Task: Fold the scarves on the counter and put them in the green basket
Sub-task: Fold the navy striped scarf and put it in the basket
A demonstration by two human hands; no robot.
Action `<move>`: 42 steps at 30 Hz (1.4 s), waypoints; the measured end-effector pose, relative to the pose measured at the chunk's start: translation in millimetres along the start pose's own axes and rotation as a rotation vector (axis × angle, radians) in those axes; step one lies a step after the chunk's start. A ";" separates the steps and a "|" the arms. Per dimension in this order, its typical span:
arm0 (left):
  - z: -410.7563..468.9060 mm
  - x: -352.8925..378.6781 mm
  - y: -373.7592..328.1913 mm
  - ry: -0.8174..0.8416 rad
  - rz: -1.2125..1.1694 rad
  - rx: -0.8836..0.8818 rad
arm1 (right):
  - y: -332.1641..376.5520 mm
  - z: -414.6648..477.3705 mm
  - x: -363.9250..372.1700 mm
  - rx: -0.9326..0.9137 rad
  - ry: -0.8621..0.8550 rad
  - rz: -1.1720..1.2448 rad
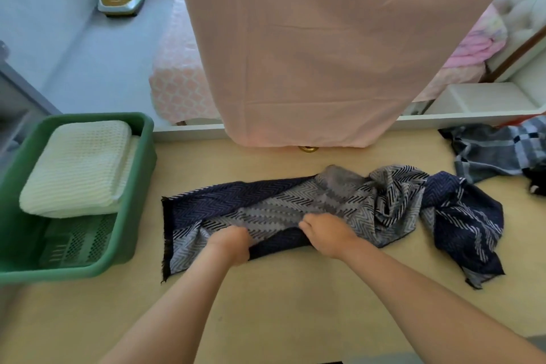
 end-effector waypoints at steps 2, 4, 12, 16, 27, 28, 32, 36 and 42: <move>-1.9 1.2 6.9 0.199 0.074 -0.004 | 6.7 -4.6 -1.6 0.025 0.246 0.108; -4.7 -1.3 10.2 0.346 -0.061 -0.032 | 13.7 -8.7 -3.1 0.094 0.531 0.291; 12.5 -20.9 8.0 -0.337 -0.147 0.021 | -4.4 26.7 -32.9 0.074 -0.140 -0.005; 20.9 -16.3 13.7 -0.367 -0.034 -0.043 | -23.9 34.0 -29.7 0.066 0.056 -0.227; 21.7 -93.3 38.6 -0.864 -0.100 -0.383 | -2.4 64.7 -57.1 -0.007 -0.352 0.066; 23.4 -100.2 39.6 -0.891 -0.151 -0.469 | 1.1 68.8 -61.0 -0.037 -0.388 0.108; 28.7 -100.7 24.0 -0.988 -0.398 -0.357 | 4.8 73.8 -58.7 -0.170 -0.248 0.321; 43.0 -66.7 -13.8 -0.573 -0.428 0.214 | -24.7 62.0 -38.9 -0.060 -0.415 0.151; 53.6 -29.1 3.6 -0.133 -0.193 -0.134 | -66.5 32.3 -10.7 0.188 -0.334 -0.095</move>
Point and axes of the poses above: each hand's wrist, its own z-axis towards the middle knuckle, its own x-axis out of the palm, y = z × x, the point moved 1 cm from there along z, towards the middle knuckle, and after that the axes turned 2 degrees about y, right-handed, at the moved point
